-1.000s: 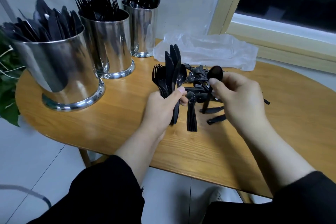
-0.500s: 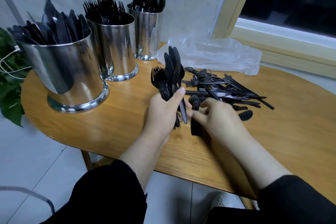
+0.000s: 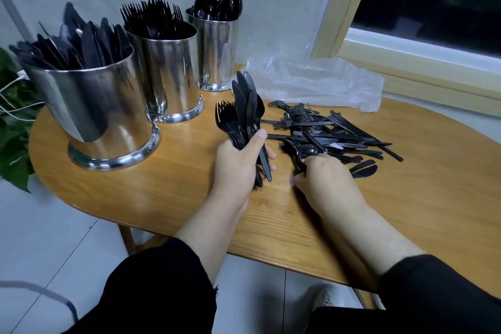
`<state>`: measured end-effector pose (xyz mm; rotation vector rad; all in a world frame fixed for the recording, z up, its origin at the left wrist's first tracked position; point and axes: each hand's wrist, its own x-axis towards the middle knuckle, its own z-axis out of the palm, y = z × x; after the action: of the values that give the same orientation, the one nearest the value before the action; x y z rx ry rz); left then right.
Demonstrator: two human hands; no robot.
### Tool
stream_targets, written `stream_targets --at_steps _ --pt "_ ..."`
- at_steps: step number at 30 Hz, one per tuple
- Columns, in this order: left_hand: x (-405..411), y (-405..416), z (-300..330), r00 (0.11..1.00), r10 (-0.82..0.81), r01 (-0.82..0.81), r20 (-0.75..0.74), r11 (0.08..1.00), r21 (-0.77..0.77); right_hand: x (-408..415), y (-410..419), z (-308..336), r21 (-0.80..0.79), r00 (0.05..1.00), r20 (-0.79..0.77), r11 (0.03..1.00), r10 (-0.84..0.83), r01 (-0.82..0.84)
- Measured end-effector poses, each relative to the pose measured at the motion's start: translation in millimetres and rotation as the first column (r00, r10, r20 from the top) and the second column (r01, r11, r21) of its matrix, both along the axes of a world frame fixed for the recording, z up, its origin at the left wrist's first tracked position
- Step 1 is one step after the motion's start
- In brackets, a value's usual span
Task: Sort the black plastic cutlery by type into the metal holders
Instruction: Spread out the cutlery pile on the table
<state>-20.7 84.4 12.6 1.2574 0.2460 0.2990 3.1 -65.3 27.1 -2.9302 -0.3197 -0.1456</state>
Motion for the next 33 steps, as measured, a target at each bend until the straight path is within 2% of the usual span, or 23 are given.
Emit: stream_targets --at_steps 3,5,7,9,13,15,22,33 --pt "-1 0 1 1.000 -0.008 0.008 0.004 1.000 0.005 0 -6 5 0.081 0.999 -0.038 0.996 -0.039 0.042" --pt "-1 0 1 1.000 -0.009 0.009 0.011 1.000 0.003 -2 -11 7 0.256 0.997 -0.041 0.964 -0.061 0.069" --pt "-1 0 2 1.000 -0.010 0.010 0.012 1.000 0.005 -7 -13 8 0.494 0.996 -0.063 0.865 -0.065 0.088" --pt "-1 0 1 1.000 -0.015 0.015 0.008 1.000 0.006 -13 -10 10 0.668 0.996 -0.084 0.740 -0.032 0.080" --pt "2 2 -3 0.998 -0.058 0.058 0.010 0.998 0.018 -16 5 11 0.873 0.988 -0.155 0.472 0.025 0.125" --pt "3 3 -4 0.998 -0.065 0.065 0.009 0.998 -0.010 -12 14 10 0.900 0.988 -0.153 0.418 0.034 0.125" --pt "4 1 -1 0.997 -0.063 0.072 0.050 0.973 -0.221 -16 41 7 0.791 0.996 0.006 0.609 0.088 -0.059" --pt "6 2 -3 0.997 -0.047 0.064 0.068 0.954 -0.291 -17 49 9 0.735 0.996 0.009 0.674 0.091 -0.068"
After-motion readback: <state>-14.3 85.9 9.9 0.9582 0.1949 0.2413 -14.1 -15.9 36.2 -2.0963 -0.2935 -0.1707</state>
